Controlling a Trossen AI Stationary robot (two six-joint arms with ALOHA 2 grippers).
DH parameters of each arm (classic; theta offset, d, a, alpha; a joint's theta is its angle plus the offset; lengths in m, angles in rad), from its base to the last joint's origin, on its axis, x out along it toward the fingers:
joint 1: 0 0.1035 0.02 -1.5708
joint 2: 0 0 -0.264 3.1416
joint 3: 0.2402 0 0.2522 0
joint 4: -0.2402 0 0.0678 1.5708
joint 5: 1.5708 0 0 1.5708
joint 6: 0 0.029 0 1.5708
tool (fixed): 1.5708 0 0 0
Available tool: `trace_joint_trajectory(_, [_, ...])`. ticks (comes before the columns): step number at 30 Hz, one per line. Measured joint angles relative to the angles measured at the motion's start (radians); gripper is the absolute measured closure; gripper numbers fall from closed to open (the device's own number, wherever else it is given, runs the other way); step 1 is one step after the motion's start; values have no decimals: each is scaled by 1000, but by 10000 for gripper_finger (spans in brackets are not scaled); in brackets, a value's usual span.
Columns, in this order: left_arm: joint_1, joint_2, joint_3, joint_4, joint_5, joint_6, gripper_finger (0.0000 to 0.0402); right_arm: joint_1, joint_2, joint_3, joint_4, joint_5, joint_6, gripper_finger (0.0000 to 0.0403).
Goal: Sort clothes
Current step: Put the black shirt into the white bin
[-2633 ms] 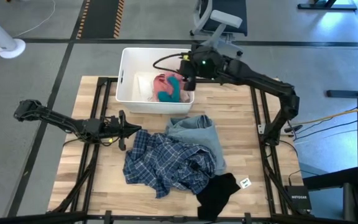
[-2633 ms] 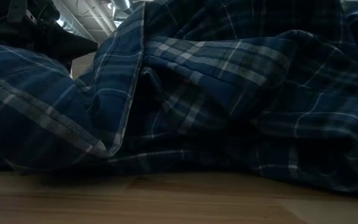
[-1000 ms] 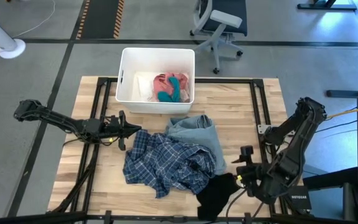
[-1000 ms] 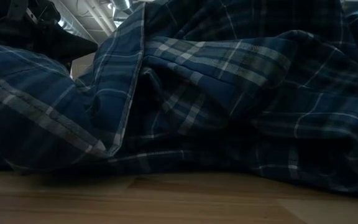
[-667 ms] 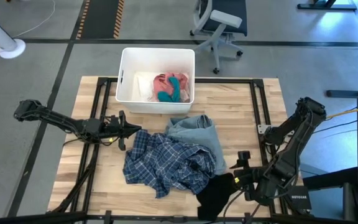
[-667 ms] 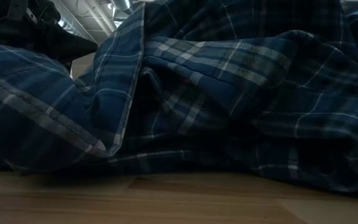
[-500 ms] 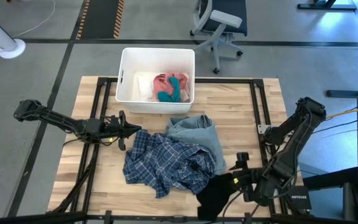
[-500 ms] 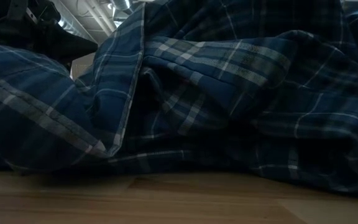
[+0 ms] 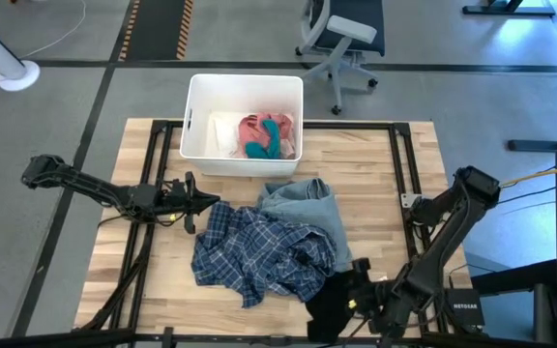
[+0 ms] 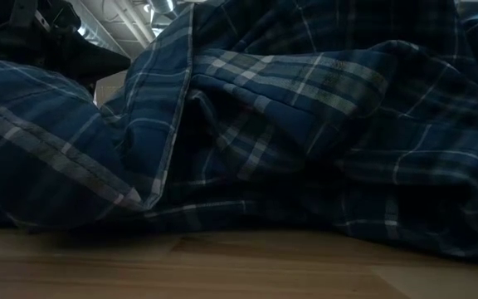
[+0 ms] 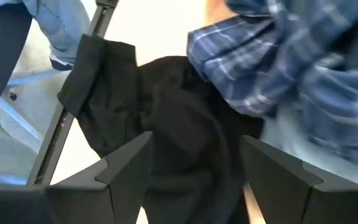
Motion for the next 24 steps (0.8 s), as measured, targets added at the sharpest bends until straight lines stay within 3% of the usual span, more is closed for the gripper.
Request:
trace_joint_trajectory(10, [0, 0, 0, 0, 0, 2, 402, -15, 178, 0, 28, -16, -168, 146])
trace_joint_trajectory(20, [0, 0, 0, 0, 0, 6, 402, -122, 281, 6, 41, -193, -292, 147])
trace_joint_trajectory(24, [0, 0, 0, 1, 0, 6, 402, -155, 285, 6, 45, -225, -314, 178])
